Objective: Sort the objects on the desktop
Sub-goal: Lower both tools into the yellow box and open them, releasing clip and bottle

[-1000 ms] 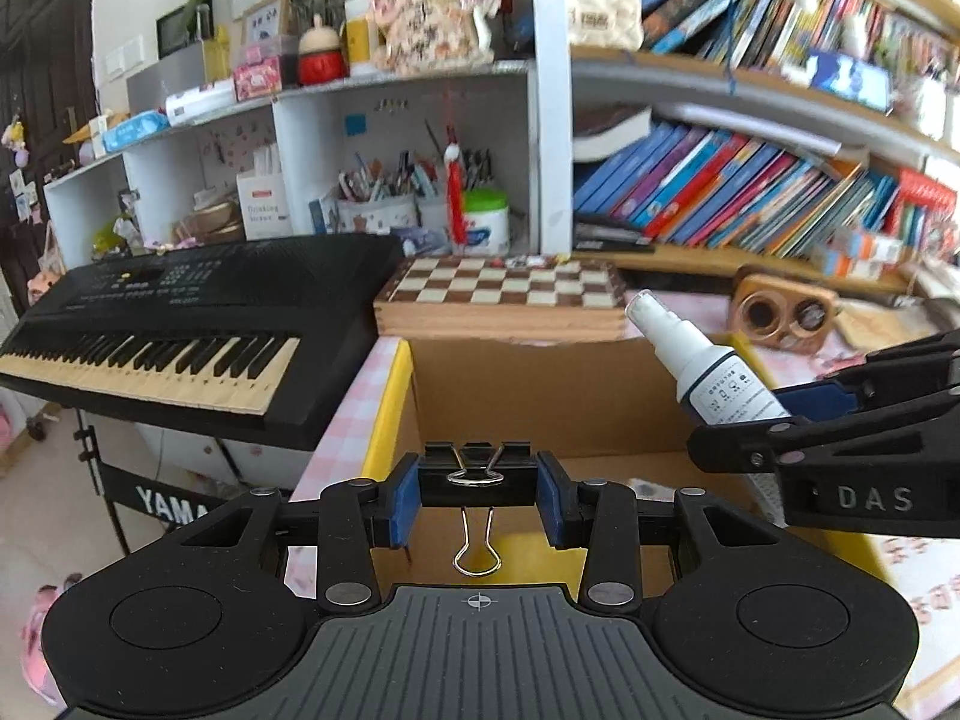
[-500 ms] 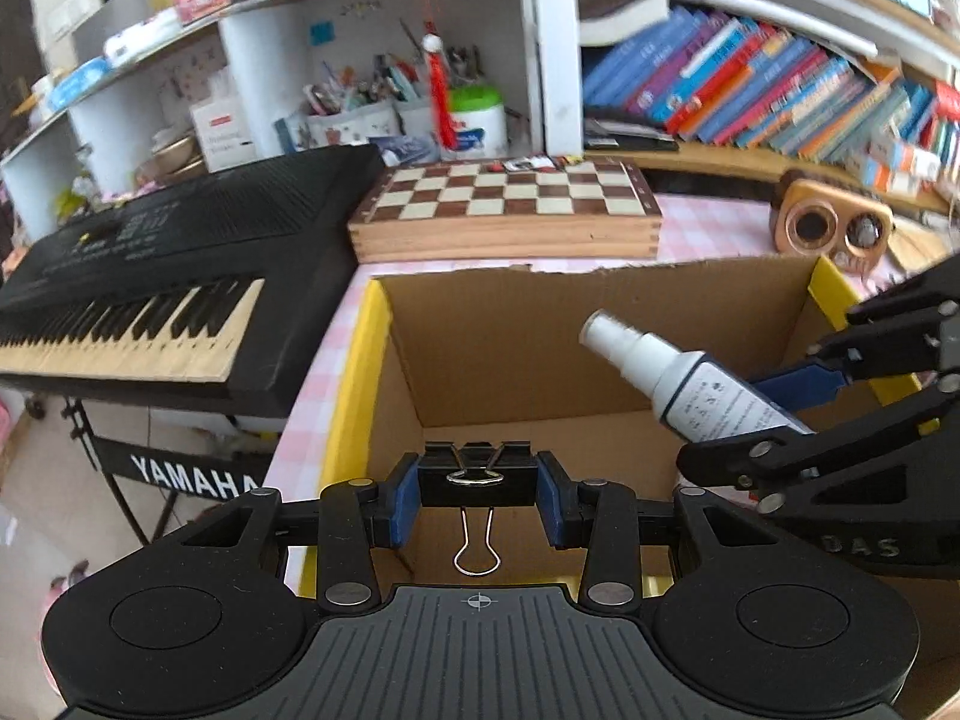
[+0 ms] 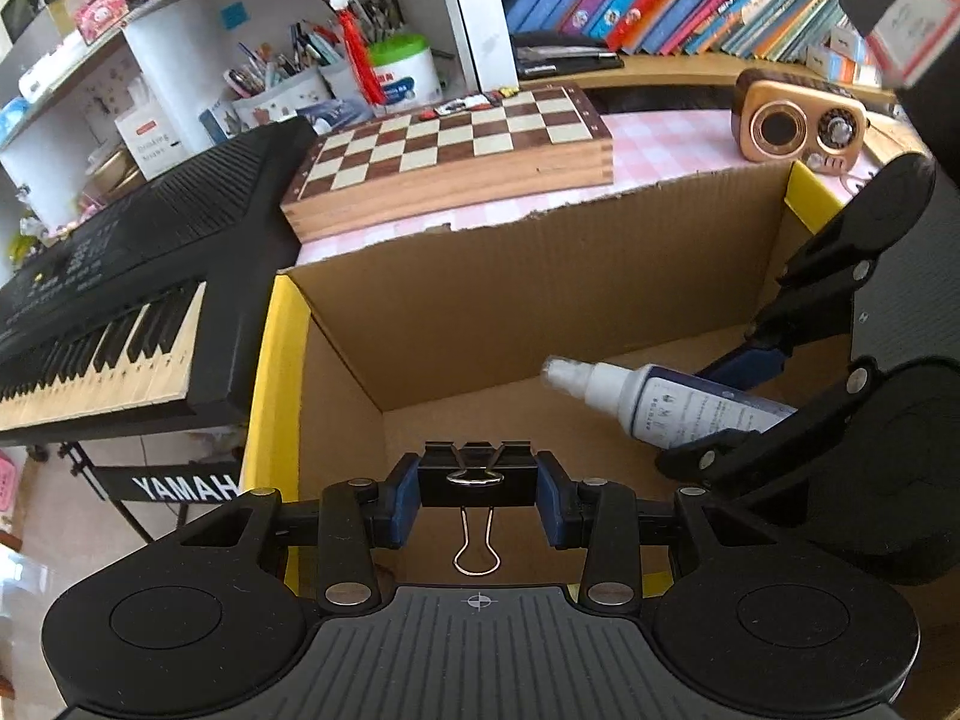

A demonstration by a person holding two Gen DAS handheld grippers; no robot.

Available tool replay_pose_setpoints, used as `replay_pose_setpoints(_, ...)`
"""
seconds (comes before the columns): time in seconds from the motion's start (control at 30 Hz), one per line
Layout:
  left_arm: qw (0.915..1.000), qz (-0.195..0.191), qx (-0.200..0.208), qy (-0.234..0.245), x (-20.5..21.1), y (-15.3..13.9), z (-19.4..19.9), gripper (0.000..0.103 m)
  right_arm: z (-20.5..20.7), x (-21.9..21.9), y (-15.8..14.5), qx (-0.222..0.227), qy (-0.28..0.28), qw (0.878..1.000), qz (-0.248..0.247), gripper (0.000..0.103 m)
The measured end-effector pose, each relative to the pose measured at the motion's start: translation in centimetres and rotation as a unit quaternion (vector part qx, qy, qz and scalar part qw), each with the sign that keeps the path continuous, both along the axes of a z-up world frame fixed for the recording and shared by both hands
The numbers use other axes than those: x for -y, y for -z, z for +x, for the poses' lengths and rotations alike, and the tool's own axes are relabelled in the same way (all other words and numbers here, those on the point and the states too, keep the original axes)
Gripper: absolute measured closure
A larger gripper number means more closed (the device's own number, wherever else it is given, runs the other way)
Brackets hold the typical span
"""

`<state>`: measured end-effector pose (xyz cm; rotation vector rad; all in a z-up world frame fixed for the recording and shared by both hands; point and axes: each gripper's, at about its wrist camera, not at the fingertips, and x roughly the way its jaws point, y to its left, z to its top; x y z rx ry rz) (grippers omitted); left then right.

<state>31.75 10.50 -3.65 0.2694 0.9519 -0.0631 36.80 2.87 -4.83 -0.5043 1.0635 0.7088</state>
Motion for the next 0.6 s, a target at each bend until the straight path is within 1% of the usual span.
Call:
replay_pose_setpoints(0.23, 1.0, 0.004, -0.009, -0.001, 0.1, 0.2, 0.2, 0.063, -0.8, -0.3, 0.2, 0.015, -0.019, 0.999, -0.028, 0.072)
replay_pose_setpoints(0.33, 1.0, 0.003, -0.008, 0.0, 0.1, 0.2, 0.2, 0.06, -1.0, -0.1, 0.1, 0.023, -0.018, 0.999, -0.028, 0.072)
replay_pose_setpoints(0.37, 1.0, 0.0, -0.007, 0.003, 0.1, 0.1, 0.1, 0.058, -1.0, -0.1, 0.0, 0.024, -0.016, 0.999, -0.027, 0.072)
replay_pose_setpoints(0.47, 1.0, 0.0, 0.005, 0.003, 0.1, -0.1, -0.3, 0.057, -1.2, 0.3, -0.3, 0.034, -0.011, 0.999, -0.024, 0.072)
replay_pose_setpoints(0.53, 0.9998, 0.001, 0.019, -0.005, 0.1, -0.4, -0.7, 0.05, -1.4, 0.5, -0.5, 0.041, -0.007, 0.999, -0.022, 0.071)
replay_pose_setpoints(0.57, 0.9995, 0.002, 0.027, -0.014, -0.1, -0.6, -1.0, 0.042, -1.6, 0.4, -0.4, 0.045, -0.005, 0.999, -0.022, 0.071)
replay_pose_setpoints(0.6, 0.9992, 0.0, 0.034, -0.02, -0.2, -0.7, -1.2, 0.039, -1.6, 0.3, -0.6, 0.048, -0.003, 0.999, -0.02, 0.071)
